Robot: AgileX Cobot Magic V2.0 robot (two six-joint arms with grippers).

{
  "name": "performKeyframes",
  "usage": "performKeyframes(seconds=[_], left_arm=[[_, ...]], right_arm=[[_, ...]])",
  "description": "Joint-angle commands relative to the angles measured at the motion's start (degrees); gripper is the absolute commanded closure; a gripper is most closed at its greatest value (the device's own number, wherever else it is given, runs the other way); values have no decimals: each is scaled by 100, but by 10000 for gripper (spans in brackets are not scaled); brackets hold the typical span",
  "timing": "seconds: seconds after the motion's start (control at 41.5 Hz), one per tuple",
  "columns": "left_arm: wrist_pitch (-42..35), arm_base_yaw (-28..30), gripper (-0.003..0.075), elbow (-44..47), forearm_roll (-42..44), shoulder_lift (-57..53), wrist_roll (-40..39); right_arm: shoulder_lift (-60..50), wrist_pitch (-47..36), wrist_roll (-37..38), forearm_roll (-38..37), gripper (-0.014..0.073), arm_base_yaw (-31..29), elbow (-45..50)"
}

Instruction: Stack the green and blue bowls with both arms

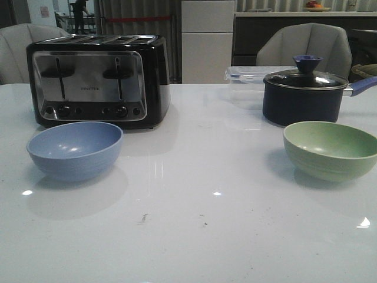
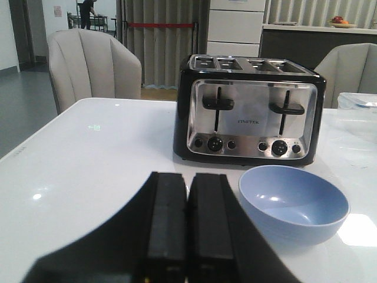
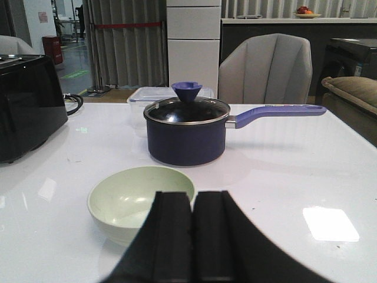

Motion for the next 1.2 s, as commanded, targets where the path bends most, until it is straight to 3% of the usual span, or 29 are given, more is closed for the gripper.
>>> performKeyframes(seconds=[0.0,0.386,0.627,0.892,1.181], left_arm=[[-559,5,627,27,-11,-112,-47],[-963,5,627,-12,-307,-112,-47],[-1067,5,627,-1018,-277,-91,-47],[-87,5,627,-2892,-131,406,-36],[1944,5,628,-4380,-131,1727,-36]], right_arm=[[-112,-491,-22,-38,538,-29,-20],[-112,-691,-22,-38,538,-29,-65],[-84,16,-22,-64,538,-29,-1183],[814,1242,-28,-362,538,-29,-2803],[2227,2710,-28,-362,538,-29,-3960]])
